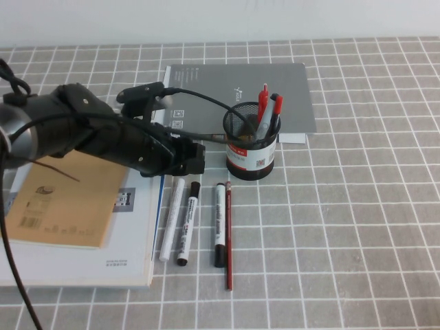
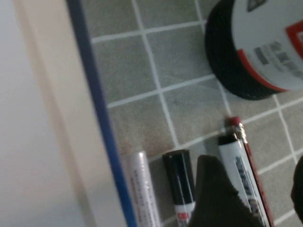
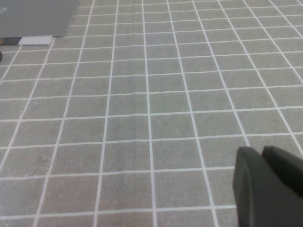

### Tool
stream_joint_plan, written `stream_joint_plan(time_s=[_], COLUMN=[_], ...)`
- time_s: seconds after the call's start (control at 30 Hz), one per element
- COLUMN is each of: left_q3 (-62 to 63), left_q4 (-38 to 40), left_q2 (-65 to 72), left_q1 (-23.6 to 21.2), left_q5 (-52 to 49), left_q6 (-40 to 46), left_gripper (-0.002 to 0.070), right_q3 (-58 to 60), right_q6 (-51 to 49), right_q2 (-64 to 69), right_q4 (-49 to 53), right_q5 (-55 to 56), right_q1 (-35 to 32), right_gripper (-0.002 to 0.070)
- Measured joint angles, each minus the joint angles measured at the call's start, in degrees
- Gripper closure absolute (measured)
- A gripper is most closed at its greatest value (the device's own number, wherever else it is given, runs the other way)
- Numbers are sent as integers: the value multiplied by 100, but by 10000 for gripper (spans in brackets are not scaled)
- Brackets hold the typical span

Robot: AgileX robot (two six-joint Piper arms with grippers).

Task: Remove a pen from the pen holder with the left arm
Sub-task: 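Take a marker out of the pen holder and lay it on the table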

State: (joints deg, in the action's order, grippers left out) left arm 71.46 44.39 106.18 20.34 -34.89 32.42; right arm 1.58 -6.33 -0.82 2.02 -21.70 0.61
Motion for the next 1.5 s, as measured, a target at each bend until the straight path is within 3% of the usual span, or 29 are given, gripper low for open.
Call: stream_joint_plan(time_s=[0.17, 0.3, 0.43, 0.67, 1.07, 1.33, 1.5], left_q3=[-69, -682, -1717, -3454, -3966, -3966, -4223], left_q4=[-1086, -1892, -2542, -3539, -3717, -3768, -4254], left_q2=[-582, -1448, -2528, -4228, -5878, -5746, -5863], left_q1=[327, 663, 939, 1039, 1039, 1039, 1039], left_q5=[144, 1014, 2300, 3520, 1968, 1828, 2068], left_q6=[-411, -879, -1223, -2163, -2647, -2656, -2671], left_gripper=[427, 596, 662, 676, 677, 677, 677], right_q3=[0, 0, 0, 0, 0, 0, 0], right_q6=[0, 0, 0, 0, 0, 0, 0], right_q2=[0, 0, 0, 0, 0, 0, 0], right_q4=[0, 0, 0, 0, 0, 0, 0], right_q5=[0, 0, 0, 0, 0, 0, 0], right_q1=[0, 0, 0, 0, 0, 0, 0], right_gripper=[689, 689, 689, 689, 689, 689, 689])
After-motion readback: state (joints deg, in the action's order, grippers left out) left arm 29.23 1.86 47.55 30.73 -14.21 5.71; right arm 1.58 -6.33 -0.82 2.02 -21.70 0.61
